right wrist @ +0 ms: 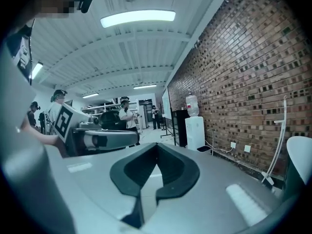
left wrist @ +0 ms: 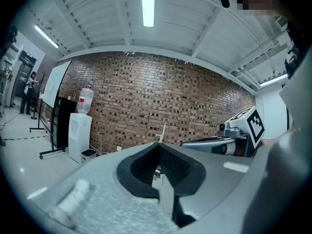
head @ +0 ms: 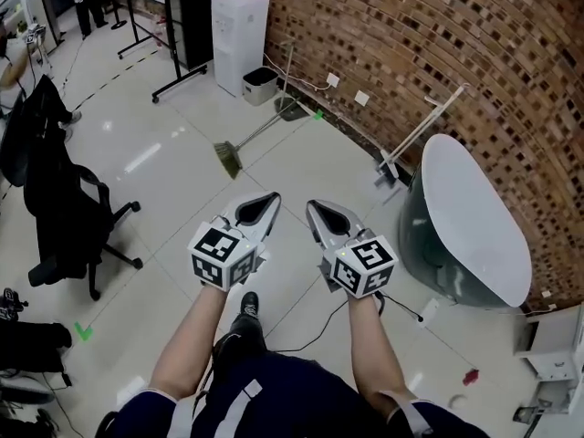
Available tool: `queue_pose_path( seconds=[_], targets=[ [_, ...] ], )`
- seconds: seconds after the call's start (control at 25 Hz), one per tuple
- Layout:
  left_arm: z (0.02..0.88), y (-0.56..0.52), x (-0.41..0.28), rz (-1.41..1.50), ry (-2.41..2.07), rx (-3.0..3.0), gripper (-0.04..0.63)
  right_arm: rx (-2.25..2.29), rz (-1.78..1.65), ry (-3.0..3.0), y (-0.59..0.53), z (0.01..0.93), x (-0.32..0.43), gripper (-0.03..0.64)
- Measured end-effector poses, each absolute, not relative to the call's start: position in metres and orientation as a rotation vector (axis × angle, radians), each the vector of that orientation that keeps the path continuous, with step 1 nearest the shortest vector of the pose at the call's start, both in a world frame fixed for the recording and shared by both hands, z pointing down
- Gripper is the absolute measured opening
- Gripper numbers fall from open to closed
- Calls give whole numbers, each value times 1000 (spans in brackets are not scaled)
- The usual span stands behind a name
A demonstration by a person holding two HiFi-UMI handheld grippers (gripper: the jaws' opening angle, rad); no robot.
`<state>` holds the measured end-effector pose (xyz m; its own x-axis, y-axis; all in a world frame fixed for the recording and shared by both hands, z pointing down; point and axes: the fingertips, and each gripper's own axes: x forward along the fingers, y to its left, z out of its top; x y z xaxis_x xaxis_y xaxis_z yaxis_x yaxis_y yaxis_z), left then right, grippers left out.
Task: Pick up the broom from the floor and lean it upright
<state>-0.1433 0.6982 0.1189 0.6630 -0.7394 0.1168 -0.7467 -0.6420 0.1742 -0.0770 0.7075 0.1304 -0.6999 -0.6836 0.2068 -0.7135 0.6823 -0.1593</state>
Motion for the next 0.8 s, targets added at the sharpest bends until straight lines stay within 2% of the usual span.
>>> queue_pose_path(
  seconds=[0.36,0.8],
  targets=[
    [119,576,-175,91,-1107,2682,0,1240,381,-2710,583,121,-113,5],
    [146,427,-161,170,-1151,2677,0,1223,378,-2756,430,141,-91,5]
  ],
)
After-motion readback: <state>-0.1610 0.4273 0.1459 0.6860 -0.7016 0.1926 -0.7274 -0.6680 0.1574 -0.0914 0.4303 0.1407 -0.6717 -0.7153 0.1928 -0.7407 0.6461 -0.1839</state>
